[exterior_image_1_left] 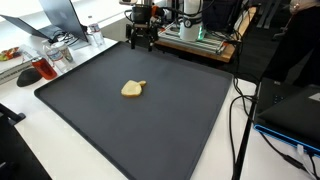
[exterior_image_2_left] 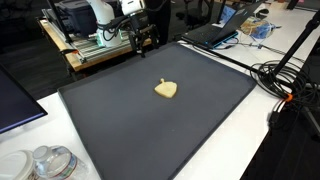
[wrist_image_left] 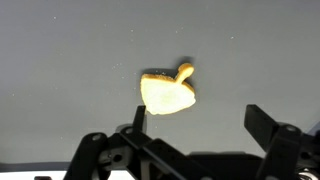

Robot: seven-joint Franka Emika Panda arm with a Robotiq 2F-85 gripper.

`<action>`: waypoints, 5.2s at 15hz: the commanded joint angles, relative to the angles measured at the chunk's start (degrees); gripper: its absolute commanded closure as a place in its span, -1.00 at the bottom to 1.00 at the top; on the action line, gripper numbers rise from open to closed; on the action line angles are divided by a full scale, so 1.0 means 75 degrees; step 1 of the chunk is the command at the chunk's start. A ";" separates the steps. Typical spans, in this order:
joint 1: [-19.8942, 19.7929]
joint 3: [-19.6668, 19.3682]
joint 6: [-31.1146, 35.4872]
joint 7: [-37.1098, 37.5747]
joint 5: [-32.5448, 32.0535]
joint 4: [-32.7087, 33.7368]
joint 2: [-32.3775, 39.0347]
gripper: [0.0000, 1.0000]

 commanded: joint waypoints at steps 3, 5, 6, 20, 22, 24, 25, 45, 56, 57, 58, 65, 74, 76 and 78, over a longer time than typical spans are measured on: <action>-0.0038 0.0041 0.0079 0.0097 -0.0287 0.0020 0.0087 -1.00; -0.0343 0.0153 0.0411 0.0969 -0.1769 0.0075 0.0481 -1.00; -0.0421 0.0114 0.0248 0.1132 -0.2333 0.0168 0.0543 -1.00; 0.0668 -0.0945 -0.2584 0.1045 -0.6576 0.3000 0.2016 -1.00; 0.0646 -0.0840 -0.2579 0.0725 -0.6342 0.3148 0.2234 -1.00; 0.0617 -0.0735 -0.2438 0.0487 -0.6182 0.3243 0.2469 -1.00; 0.0615 -0.0702 -0.2379 0.0455 -0.6172 0.3302 0.2598 -1.00; 0.1049 -0.0965 -0.2251 0.1897 -0.6862 0.4990 0.4932 -1.00; 0.1023 -0.1033 -0.2208 0.2584 -0.6858 0.5338 0.5460 -1.00; 0.1016 -0.1023 -0.2212 0.2550 -0.6870 0.5373 0.5455 -1.00; 0.1044 -0.1056 -0.2212 0.2575 -0.6904 0.5390 0.5441 -0.74; 0.1088 -0.1082 -0.2256 0.2555 -0.7031 0.5507 0.5425 0.38; 0.0775 -0.0670 -0.2724 0.2449 -0.6525 0.5487 0.5293 0.98; 0.0706 -0.0590 -0.2813 0.2390 -0.6476 0.5482 0.5274 0.96; 0.0658 -0.0533 -0.2889 0.2357 -0.6441 0.5483 0.5254 0.97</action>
